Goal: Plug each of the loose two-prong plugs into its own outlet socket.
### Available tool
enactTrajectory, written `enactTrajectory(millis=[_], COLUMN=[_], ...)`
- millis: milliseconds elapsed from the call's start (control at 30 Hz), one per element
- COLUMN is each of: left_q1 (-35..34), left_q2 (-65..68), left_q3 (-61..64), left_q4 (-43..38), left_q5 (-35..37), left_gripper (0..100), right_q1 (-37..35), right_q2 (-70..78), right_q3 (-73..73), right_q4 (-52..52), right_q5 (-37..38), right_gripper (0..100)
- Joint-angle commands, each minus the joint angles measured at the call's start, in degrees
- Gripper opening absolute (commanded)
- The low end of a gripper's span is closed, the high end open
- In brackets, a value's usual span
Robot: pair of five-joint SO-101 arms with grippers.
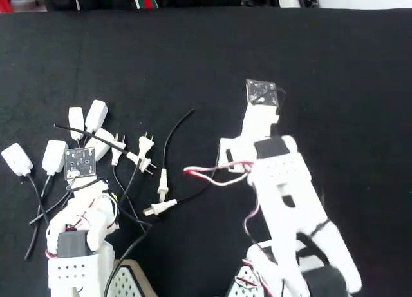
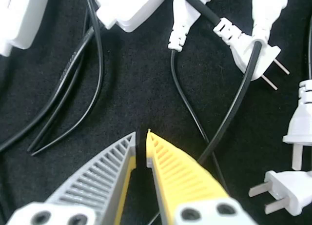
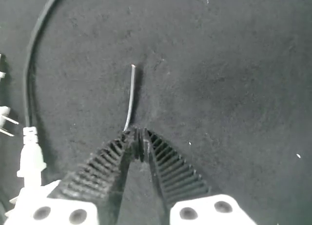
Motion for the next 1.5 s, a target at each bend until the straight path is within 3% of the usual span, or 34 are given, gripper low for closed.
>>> enactTrajectory(millis=[0, 767, 1167, 1467], left_q1=[0.3, 0.3, 0.1, 0.4], left_q2=[-0.1, -0.1, -0.1, -0.1], left_q3=[1.0, 1.0, 1.0, 1.0], left_q4=[0.3, 0.3, 0.3, 0.3], left_q5=[-0.2, -0.2, -0.2, -0.2], left_gripper=[5, 5, 5, 5], right_q1=[0.6, 2.3, -12.6, -13.9], right_q2=[4.2, 4.8, 5.2, 5.2], right_q3=[-5.0, -5.1, -13.6, -14.5], right_q4=[1.0, 1.4, 1.4, 0.8], right_q5=[-0.1, -0.4, -3.3, -3.1], right_gripper=[1.5, 1.5, 1.5, 1.6])
